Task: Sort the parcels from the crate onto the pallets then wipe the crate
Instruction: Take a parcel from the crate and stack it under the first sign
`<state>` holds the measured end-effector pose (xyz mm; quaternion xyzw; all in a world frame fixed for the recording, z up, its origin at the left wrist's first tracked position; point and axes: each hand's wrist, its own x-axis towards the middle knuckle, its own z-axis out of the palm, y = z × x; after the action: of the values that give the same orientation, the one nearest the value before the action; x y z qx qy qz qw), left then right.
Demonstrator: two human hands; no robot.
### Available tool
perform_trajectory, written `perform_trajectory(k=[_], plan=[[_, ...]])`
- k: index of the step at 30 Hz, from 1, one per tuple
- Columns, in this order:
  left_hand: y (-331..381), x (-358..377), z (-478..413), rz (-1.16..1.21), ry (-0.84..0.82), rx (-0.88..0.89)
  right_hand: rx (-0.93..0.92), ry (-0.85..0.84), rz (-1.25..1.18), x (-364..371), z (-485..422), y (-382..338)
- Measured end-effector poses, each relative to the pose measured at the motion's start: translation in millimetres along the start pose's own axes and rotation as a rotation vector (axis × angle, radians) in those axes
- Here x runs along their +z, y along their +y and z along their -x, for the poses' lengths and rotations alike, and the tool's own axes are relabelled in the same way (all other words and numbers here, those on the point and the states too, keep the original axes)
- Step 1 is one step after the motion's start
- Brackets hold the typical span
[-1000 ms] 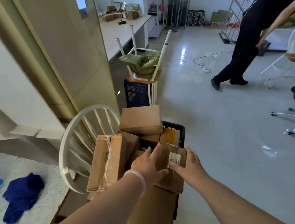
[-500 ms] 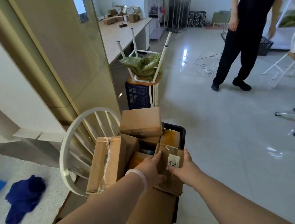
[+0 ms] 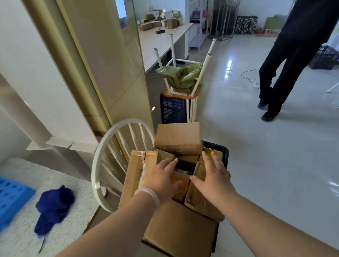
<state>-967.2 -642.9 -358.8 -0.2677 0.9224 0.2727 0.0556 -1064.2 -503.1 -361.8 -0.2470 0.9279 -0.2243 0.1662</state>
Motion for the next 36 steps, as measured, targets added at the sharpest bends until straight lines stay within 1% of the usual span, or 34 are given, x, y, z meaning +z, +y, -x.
perform_trajectory(k=[3, 6, 11, 14, 16, 20, 23, 25, 27, 28, 31, 33, 36], plan=[[-23, -13, 7, -0.059, 0.117, -0.047, -0.158, -0.082, -0.008, 11, 5, -29], [-46, -18, 13, -0.107, 0.146, -0.145, -0.235, -0.182, -0.018, 28, 5, -51], [-83, -13, 23, -0.138, 0.155, -0.22, -0.209, -0.341, 0.008, 59, -2, -77], [-90, -8, 25, -0.075, 0.045, -0.261, -0.154, -0.389, -0.039, 76, -6, -84], [-92, -5, 24, -0.038, 0.006, -0.275, -0.127, -0.391, -0.066, 83, -6, -87], [-96, -8, 23, 0.005, 0.022, -0.312, -0.154, -0.39, -0.083, 87, -3, -96], [-99, -16, 23, -0.011, 0.096, -0.307, -0.184, -0.409, -0.172, 83, 1, -108], [-100, -24, 24, 0.077, 0.162, -0.309, -0.217, -0.399, -0.244, 77, 2, -114], [-102, -34, 25, 0.249, 0.234, -0.28, -0.235, -0.348, -0.309, 67, 2, -118], [-102, -38, 26, 0.332, 0.268, -0.249, -0.217, -0.311, -0.371, 63, 2, -120], [-100, -57, 29, 0.575, 0.338, -0.18, -0.073, -0.23, -0.565, 50, -3, -133], [-96, -70, 31, 0.707, 0.344, -0.162, -0.003, -0.257, -0.608, 42, -4, -143], [-91, -80, 35, 0.836, 0.311, -0.148, -0.012, -0.328, -0.61, 37, -1, -154]])
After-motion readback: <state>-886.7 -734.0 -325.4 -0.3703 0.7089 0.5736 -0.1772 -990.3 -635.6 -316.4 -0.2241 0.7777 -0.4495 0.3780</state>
